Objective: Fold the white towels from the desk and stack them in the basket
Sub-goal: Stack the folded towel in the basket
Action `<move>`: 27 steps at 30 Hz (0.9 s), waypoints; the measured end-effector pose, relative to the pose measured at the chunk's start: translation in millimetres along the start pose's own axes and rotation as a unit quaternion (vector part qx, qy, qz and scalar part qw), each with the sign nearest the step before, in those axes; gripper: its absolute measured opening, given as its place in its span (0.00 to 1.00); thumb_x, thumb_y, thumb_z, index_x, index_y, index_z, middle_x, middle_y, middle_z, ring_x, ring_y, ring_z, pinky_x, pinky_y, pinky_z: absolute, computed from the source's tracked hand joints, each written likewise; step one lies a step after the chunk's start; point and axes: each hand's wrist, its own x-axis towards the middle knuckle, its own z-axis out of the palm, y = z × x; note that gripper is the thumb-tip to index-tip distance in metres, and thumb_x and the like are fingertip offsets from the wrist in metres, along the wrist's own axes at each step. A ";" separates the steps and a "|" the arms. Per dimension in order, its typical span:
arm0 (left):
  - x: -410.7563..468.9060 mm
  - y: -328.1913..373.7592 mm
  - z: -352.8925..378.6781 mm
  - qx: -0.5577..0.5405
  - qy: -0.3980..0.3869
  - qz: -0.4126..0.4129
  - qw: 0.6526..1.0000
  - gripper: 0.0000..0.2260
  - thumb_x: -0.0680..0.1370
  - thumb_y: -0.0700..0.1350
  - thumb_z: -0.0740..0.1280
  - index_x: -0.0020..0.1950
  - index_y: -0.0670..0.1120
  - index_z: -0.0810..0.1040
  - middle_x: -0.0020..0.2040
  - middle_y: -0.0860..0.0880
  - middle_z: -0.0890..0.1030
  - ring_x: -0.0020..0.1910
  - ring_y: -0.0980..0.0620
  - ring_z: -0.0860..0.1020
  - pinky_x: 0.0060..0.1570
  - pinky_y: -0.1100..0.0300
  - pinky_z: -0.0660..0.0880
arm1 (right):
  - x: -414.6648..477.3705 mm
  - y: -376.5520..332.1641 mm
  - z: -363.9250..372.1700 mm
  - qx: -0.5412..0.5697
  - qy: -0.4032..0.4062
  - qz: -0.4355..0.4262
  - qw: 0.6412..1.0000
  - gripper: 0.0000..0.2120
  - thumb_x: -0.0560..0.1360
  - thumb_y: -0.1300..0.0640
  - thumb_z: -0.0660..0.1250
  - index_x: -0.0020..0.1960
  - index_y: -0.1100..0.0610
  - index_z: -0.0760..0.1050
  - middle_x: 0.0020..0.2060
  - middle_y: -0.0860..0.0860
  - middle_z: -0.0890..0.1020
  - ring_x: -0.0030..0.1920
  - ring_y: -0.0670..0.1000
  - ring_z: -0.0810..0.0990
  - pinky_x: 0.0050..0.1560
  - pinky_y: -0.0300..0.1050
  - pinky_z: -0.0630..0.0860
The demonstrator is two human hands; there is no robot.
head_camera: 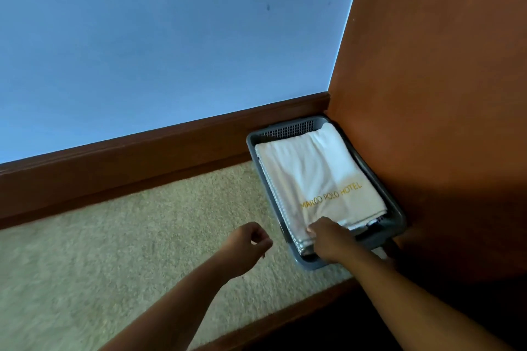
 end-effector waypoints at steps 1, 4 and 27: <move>-5.3 -2.9 -5.1 -0.001 -0.007 0.008 1.000 0.04 0.79 0.46 0.70 0.47 0.46 0.79 0.41 0.48 0.84 0.44 0.42 0.83 0.36 0.56 0.76 | -5.9 -5.7 0.6 0.035 0.043 0.018 0.998 0.22 0.78 0.59 0.62 0.72 0.50 0.71 0.72 0.51 0.69 0.67 0.56 0.73 0.67 0.48 0.71; -27.0 -17.1 -29.9 0.014 -0.040 0.045 0.998 0.04 0.80 0.46 0.69 0.48 0.46 0.79 0.41 0.49 0.84 0.44 0.43 0.83 0.39 0.54 0.78 | -30.4 -35.8 2.4 0.118 0.158 0.020 0.980 0.20 0.79 0.60 0.61 0.69 0.48 0.74 0.69 0.50 0.72 0.63 0.55 0.77 0.62 0.48 0.75; -259.1 -74.6 -238.0 -0.160 0.090 0.151 0.971 0.06 0.82 0.46 0.66 0.53 0.44 0.79 0.48 0.51 0.86 0.47 0.49 0.85 0.46 0.54 0.78 | -263.2 -289.6 -7.6 0.153 0.332 -0.161 0.917 0.11 0.79 0.55 0.65 0.56 0.42 0.81 0.51 0.39 0.81 0.49 0.39 0.81 0.52 0.42 0.80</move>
